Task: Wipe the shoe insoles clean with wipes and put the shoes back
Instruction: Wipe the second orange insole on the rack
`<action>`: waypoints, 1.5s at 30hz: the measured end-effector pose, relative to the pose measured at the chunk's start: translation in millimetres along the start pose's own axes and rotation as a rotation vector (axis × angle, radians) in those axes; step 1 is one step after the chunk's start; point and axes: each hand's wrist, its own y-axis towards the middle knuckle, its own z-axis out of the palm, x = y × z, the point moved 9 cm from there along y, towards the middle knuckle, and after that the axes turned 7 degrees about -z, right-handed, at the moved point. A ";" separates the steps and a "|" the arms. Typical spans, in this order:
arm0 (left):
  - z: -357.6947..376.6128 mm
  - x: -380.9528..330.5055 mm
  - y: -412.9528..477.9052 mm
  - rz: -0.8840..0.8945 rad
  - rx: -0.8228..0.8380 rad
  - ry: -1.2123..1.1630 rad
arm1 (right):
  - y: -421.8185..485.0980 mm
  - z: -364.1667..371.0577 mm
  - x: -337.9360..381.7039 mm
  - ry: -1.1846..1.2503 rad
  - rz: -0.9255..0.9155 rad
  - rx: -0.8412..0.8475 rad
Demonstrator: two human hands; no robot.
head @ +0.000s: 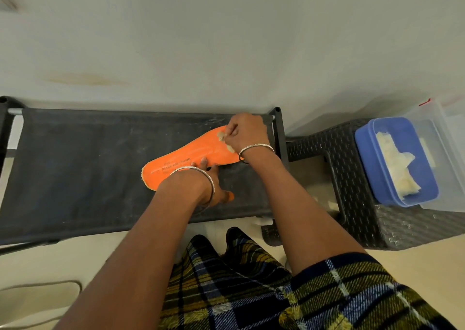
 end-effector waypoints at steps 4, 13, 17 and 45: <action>0.7 1.7 0.7 -0.002 0.001 0.010 | 0.7 -7.9 -2.3 0.064 -0.022 -0.027; -1.2 -0.5 -3.6 -0.009 -0.004 0.010 | 1.6 -5.6 -11.6 0.071 0.006 -0.048; 0.3 1.0 -2.2 -0.016 0.002 0.021 | -0.8 0.6 -2.9 0.049 -0.042 0.069; -1.7 -1.0 -5.0 -0.002 -0.015 0.007 | -10.7 22.1 7.0 -0.041 -0.102 0.342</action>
